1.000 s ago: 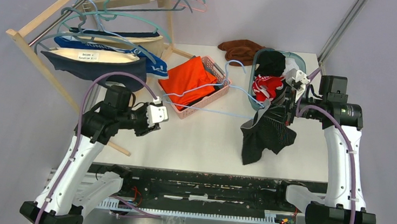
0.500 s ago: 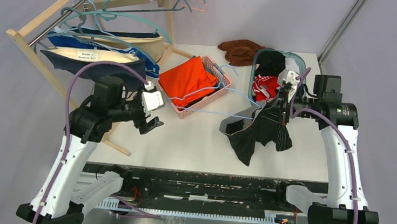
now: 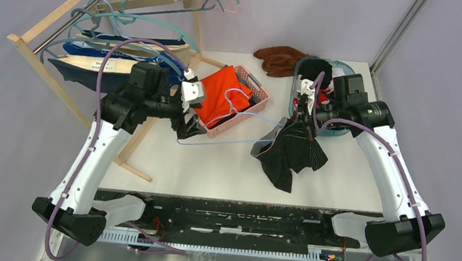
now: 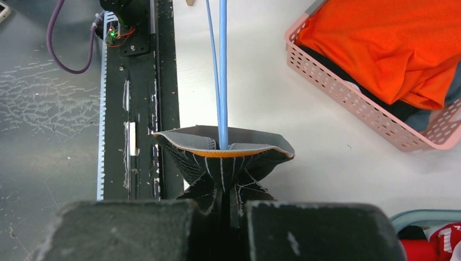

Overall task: Remove the underwear clipped to the hanger
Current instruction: Remove the underwear from the hanger.

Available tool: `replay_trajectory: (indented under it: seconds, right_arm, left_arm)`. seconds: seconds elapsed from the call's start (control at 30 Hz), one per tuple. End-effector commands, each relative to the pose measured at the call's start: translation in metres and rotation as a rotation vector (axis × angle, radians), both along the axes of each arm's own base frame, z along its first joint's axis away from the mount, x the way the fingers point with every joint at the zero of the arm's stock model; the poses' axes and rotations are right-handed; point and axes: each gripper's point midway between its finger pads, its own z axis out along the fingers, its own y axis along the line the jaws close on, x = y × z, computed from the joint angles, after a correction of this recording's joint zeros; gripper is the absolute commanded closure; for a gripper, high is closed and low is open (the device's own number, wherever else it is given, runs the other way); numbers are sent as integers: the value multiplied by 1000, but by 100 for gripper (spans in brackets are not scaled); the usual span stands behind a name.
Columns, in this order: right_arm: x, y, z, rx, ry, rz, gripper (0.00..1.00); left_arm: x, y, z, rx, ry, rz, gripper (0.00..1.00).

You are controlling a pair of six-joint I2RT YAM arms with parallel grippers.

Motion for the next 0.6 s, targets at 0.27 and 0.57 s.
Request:
replay_trajectory:
  seconds: [0.27, 0.57]
  right_arm:
    - [-15, 23, 19, 96, -22, 88, 99]
    - [-7, 22, 9, 75, -16, 48, 95]
  left_arm:
    - [-25, -42, -5, -106, 31, -155, 27]
    - [-29, -37, -7, -105, -3, -136, 64]
